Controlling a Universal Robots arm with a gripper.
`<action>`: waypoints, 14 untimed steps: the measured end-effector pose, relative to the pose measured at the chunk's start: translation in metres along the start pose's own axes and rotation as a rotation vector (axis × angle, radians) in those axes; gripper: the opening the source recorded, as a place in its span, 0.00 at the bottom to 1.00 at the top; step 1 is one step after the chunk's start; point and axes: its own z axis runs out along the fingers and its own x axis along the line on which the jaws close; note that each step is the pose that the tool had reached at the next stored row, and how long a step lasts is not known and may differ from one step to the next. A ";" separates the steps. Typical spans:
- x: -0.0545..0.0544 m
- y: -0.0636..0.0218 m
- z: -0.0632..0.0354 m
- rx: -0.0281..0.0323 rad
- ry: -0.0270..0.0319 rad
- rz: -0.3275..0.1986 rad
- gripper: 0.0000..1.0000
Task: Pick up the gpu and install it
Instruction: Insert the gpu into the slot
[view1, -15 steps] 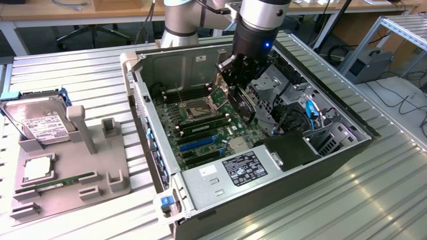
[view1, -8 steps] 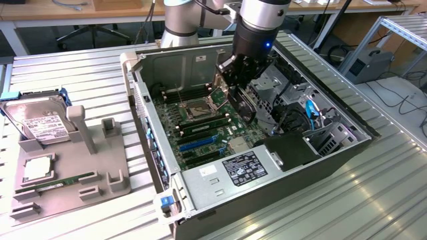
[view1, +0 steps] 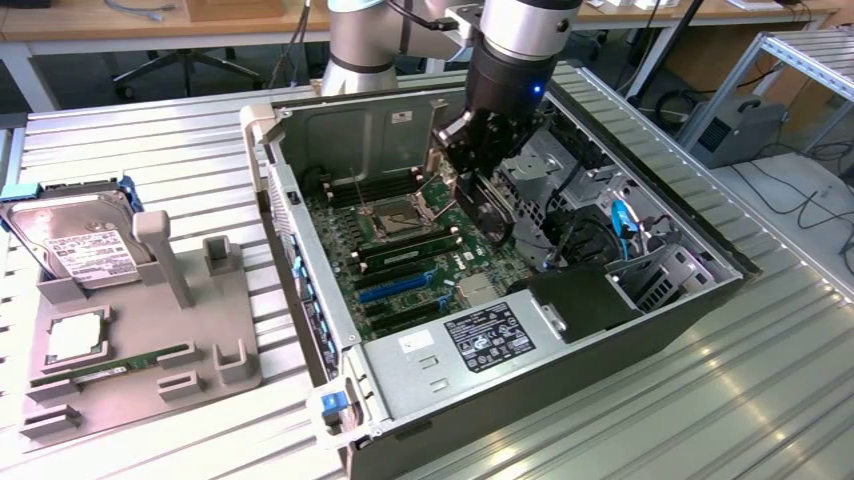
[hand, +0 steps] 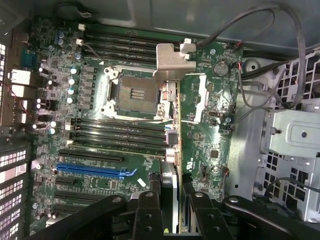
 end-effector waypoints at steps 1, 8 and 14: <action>0.000 0.0000 0.0000 -0.0001 0.0002 -0.006 0.27; 0.000 0.0000 0.0001 0.0000 0.0011 -0.034 0.27; 0.000 0.0000 0.0002 0.0003 0.0021 -0.060 0.27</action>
